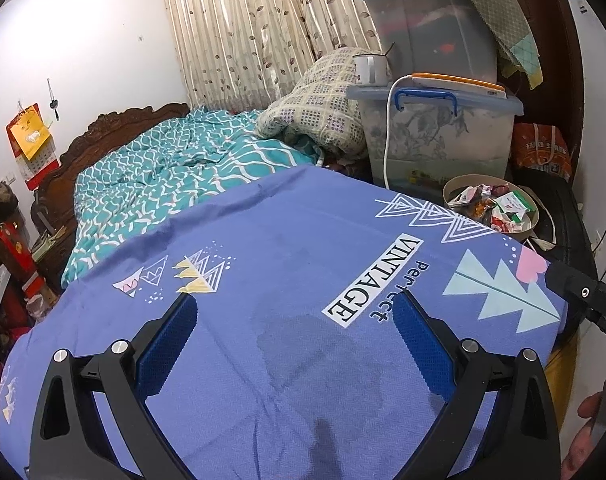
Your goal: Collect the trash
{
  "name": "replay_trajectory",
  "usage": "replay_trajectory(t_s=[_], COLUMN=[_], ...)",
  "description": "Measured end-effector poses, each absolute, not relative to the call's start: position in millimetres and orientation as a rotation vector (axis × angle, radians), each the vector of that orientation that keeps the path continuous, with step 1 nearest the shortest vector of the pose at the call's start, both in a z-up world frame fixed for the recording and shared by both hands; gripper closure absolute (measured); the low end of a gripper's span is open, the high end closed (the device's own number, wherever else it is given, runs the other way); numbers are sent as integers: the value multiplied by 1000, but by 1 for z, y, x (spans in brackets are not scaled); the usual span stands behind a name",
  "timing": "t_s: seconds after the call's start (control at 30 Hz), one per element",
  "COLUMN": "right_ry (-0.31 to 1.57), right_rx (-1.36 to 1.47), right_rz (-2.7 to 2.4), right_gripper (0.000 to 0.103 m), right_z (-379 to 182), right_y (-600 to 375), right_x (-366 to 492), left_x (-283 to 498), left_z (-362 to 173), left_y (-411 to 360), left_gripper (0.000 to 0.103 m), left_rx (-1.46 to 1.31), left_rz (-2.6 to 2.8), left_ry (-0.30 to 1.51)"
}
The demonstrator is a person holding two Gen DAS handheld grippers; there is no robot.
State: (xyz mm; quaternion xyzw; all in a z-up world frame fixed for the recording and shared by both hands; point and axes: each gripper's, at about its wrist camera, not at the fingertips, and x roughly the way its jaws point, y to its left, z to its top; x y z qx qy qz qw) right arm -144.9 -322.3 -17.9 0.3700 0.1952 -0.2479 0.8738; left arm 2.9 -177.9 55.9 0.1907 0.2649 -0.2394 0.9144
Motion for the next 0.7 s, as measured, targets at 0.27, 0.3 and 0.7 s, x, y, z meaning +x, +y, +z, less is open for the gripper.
replay_trajectory(t_s=[0.27, 0.3, 0.7], right_ry=[438, 438, 434], right_rx=[757, 754, 745], right_rz=[-513, -512, -510], right_gripper=[3, 3, 3], right_z=[-23, -23, -17], right_y=[-317, -316, -316], right_x=[-138, -138, -142], left_x=[6, 7, 7], left_z=[51, 51, 47], left_y=[-177, -176, -177], left_gripper=[8, 8, 8], left_rx=[398, 399, 406], left_rz=[-493, -491, -488], left_ry=[565, 565, 582])
